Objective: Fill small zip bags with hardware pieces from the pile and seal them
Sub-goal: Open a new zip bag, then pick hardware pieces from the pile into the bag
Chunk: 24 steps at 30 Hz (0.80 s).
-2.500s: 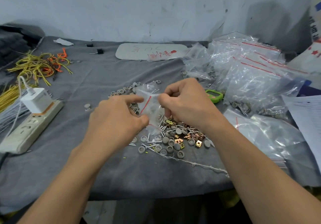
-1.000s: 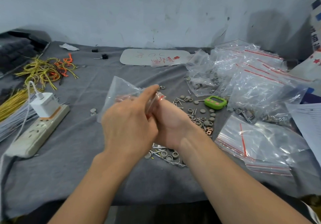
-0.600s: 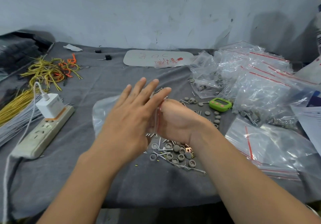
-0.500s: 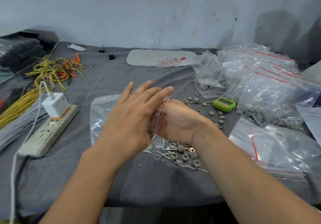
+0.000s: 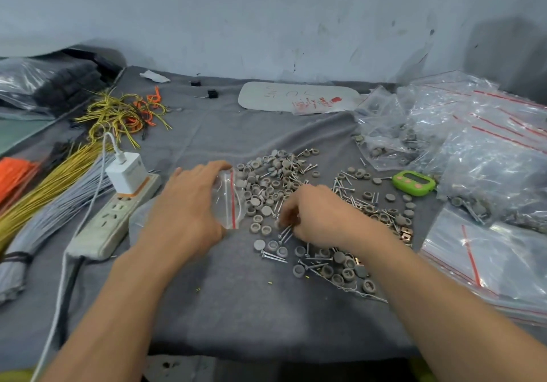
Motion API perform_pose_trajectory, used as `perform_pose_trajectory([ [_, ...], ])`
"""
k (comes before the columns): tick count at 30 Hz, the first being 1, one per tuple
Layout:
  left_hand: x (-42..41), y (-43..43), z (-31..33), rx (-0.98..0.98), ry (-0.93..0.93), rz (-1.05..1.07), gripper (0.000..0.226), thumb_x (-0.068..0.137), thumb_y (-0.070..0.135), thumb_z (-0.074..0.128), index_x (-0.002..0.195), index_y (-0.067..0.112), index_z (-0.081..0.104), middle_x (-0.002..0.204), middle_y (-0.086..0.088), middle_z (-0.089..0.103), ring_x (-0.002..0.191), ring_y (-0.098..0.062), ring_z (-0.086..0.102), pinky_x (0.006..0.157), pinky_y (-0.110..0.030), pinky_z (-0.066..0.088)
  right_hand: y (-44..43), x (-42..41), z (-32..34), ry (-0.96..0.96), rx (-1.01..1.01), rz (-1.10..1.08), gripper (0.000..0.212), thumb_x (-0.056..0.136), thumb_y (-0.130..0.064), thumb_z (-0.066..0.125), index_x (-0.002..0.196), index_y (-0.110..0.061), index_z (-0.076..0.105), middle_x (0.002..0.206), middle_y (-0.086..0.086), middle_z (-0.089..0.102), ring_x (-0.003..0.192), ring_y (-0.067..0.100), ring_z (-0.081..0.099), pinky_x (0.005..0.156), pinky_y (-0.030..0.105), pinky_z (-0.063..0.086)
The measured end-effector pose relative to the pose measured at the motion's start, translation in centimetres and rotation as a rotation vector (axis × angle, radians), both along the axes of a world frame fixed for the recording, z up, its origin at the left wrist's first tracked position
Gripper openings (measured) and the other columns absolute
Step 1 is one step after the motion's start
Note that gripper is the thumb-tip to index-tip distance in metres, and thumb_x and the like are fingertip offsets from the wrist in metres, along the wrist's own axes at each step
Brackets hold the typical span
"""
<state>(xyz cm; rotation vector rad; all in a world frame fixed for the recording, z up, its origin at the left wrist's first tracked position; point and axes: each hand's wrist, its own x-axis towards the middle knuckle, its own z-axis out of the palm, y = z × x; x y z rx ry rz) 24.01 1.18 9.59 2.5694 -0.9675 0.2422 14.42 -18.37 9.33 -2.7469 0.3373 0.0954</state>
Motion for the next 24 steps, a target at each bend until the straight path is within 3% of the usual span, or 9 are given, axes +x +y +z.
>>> perform_pose_trajectory([
  [5, 0.1, 0.1, -0.7, -0.019, 0.108, -0.006, 0.105, 0.057, 0.022, 0.089, 0.149, 0.035, 0.038, 0.137, 0.006, 0.054, 0.124, -0.02, 0.051, 0.094, -0.032, 0.041, 0.2, -0.4, -0.4, 0.048, -0.102, -0.01, 0.024, 0.084, -0.004, 0.064, 0.093, -0.022, 0.076, 0.088, -0.001, 0.074, 0.084, 0.021, 0.069, 0.08, 0.031, 0.058],
  [8, 0.2, -0.2, -0.9, -0.029, 0.155, -0.029, 0.095, 0.057, 0.017, 0.088, 0.14, 0.037, 0.048, 0.118, 0.011, 0.053, 0.115, -0.017, 0.055, 0.087, -0.029, 0.044, 0.2, -0.8, -0.5, 0.06, -0.148, -0.006, 0.018, 0.087, -0.006, 0.062, 0.091, -0.02, 0.071, 0.087, 0.004, 0.073, 0.084, 0.026, 0.069, 0.076, 0.033, 0.058],
  [10, 0.1, -0.6, -1.0, -0.02, 0.131, -0.055, 0.085, 0.061, 0.018, 0.088, 0.135, 0.037, 0.052, 0.111, 0.013, 0.05, 0.111, -0.016, 0.055, 0.087, -0.03, 0.046, -0.2, -1.1, -0.4, 0.057, -0.121, -0.03, 0.015, 0.088, -0.009, 0.063, 0.088, -0.023, 0.069, 0.086, 0.003, 0.072, 0.082, 0.024, 0.068, 0.075, 0.033, 0.056],
  [16, -0.7, -2.3, -1.2, -0.052, 0.125, -0.093, 0.072, 0.07, 0.029, 0.088, 0.13, 0.039, 0.049, 0.122, 0.014, 0.049, 0.116, -0.013, 0.052, 0.09, -0.029, 0.045, -1.8, -1.9, 0.9, -0.123, 0.033, -0.178, 0.022, 0.087, -0.017, 0.069, 0.071, -0.031, 0.063, 0.076, -0.01, 0.07, 0.077, 0.013, 0.066, 0.07, 0.025, 0.048],
  [18, -1.0, -2.8, -1.3, -0.065, 0.13, -0.11, 0.069, 0.071, 0.03, 0.087, 0.129, 0.037, 0.051, 0.124, 0.013, 0.052, 0.116, -0.014, 0.053, 0.089, -0.026, 0.041, -1.8, -2.3, 1.2, -0.229, 0.079, -0.194, 0.019, 0.086, -0.019, 0.07, 0.071, -0.031, 0.066, 0.066, -0.012, 0.07, 0.071, 0.007, 0.066, 0.072, 0.024, 0.049],
  [21, -1.6, -3.7, -1.4, -0.085, 0.122, -0.071, 0.067, 0.071, 0.028, 0.086, 0.127, 0.039, 0.051, 0.124, 0.016, 0.057, 0.112, -0.014, 0.055, 0.075, -0.022, 0.031, -1.1, -2.8, 1.8, -0.345, 0.157, -0.165, 0.013, 0.081, -0.022, 0.074, 0.072, -0.031, 0.073, 0.062, -0.021, 0.069, 0.063, -0.004, 0.064, 0.058, 0.008, 0.044],
  [24, -2.2, -4.6, -1.5, -0.134, 0.161, -0.081, 0.066, 0.07, 0.03, 0.086, 0.126, 0.039, 0.054, 0.119, 0.016, 0.063, 0.109, -0.014, 0.059, 0.078, -0.025, 0.038, 0.0, -2.7, 1.9, -0.371, 0.169, -0.107, 0.015, 0.079, -0.019, 0.074, 0.078, -0.033, 0.078, 0.065, -0.02, 0.07, 0.064, -0.001, 0.065, 0.058, 0.01, 0.048],
])
